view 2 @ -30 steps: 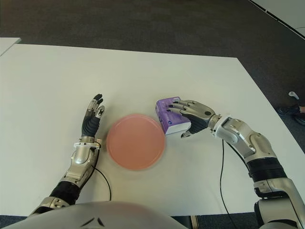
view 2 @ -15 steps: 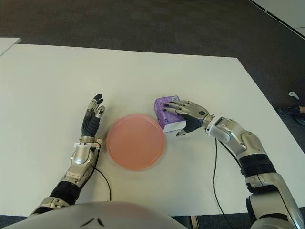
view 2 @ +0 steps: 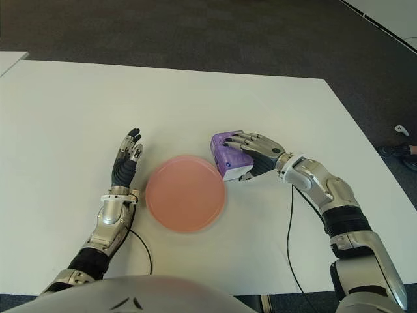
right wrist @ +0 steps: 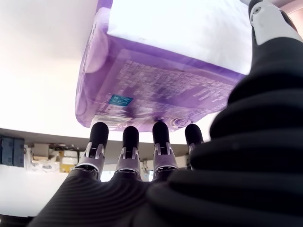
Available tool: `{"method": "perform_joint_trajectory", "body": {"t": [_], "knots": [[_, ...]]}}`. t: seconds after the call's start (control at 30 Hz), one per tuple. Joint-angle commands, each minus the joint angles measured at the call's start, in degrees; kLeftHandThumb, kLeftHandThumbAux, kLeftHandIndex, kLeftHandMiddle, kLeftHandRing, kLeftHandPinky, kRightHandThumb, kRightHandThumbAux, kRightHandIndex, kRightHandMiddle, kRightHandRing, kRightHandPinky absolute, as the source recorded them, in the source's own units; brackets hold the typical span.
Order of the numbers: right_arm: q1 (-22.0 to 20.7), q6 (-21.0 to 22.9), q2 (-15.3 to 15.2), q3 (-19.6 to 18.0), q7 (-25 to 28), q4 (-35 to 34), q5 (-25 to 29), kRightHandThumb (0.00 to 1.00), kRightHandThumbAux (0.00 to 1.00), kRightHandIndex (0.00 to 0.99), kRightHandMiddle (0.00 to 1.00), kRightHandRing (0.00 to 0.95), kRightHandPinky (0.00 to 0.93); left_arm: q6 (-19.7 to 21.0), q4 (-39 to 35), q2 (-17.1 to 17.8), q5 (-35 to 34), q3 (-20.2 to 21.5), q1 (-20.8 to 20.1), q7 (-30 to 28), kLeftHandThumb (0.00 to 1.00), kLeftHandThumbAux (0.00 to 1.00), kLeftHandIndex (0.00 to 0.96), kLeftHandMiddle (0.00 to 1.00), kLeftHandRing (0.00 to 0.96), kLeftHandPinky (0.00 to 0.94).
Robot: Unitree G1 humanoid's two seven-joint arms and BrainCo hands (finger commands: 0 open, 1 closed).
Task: Put the tissue paper into the plate.
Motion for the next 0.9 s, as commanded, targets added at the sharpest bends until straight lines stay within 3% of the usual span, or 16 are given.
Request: {"method": "perform_joint_trajectory", "body": {"t": [0.03,0.9], "knots": [[-0.64,1.31,1.48,0.69,-0.36,1.24,0.23,0.038,0.683,0.0,0.007,0.0,0.0,0.01,9.3,3.36,3.35,0.58,10.84,0.31,0.0,0.344,0.0,0.0,0.0,0.0],[-2.28,6.69,3.09,-1.93,0.48,1.52,5.78,0.006,0.699,0.0,0.0,0.0,0.0,-0.94,10.53,3.82,4.25,0.74,10.53,1.56,0.0,0.354,0.0,0.0,0.0,0.0]]}}
